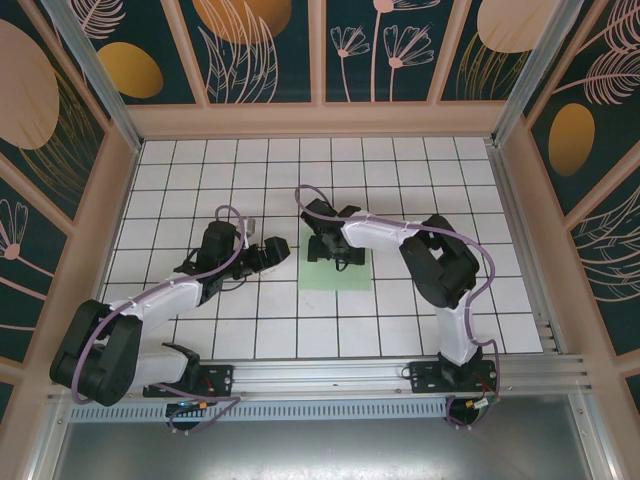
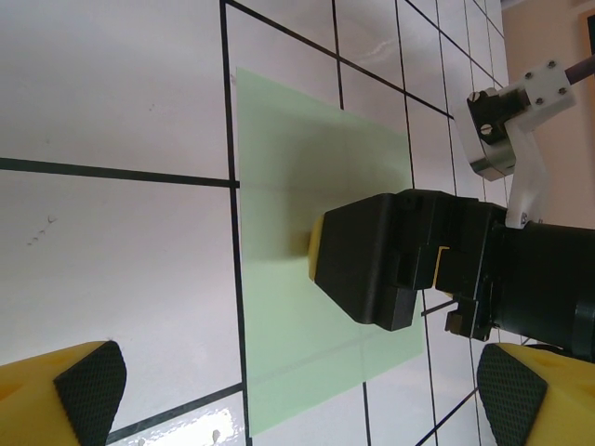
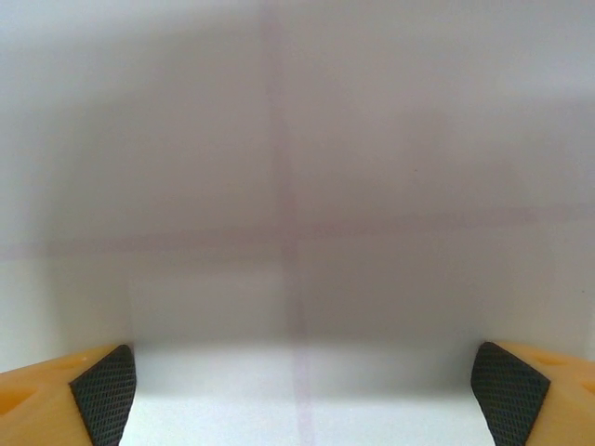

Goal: Fold a paper plane with a square sheet of paper (pick it up from the middle)
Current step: Fold the square sheet of paper in half at the center of the table.

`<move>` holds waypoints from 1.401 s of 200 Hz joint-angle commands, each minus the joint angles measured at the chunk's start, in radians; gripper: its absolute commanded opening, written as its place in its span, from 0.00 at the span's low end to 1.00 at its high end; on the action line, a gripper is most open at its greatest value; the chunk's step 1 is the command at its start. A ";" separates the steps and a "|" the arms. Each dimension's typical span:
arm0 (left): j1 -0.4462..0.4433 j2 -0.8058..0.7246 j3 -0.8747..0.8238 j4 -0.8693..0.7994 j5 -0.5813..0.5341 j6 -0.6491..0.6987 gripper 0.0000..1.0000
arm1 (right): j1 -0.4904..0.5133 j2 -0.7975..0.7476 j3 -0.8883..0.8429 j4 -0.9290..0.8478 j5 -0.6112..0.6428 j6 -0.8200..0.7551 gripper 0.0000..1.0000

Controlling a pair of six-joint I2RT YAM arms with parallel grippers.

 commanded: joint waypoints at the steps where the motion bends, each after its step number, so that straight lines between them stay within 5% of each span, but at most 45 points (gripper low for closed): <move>1: -0.004 0.005 0.023 -0.018 -0.004 0.028 0.99 | 0.008 0.087 -0.021 -0.033 -0.038 -0.006 0.95; 118: -0.004 0.014 0.030 -0.026 0.002 0.039 0.99 | 0.009 0.085 0.016 -0.032 -0.043 -0.022 0.85; 207: -0.004 -0.008 0.039 -0.048 -0.006 0.039 0.99 | -0.002 -0.070 0.011 0.042 -0.076 -0.040 0.38; 247: -0.004 -0.037 0.034 -0.061 -0.028 0.030 0.99 | -0.052 -0.248 -0.128 0.278 -0.276 0.004 0.33; 280: -0.004 -0.060 0.033 -0.061 -0.043 0.019 0.99 | -0.141 -0.421 -0.390 0.765 -0.578 0.136 0.36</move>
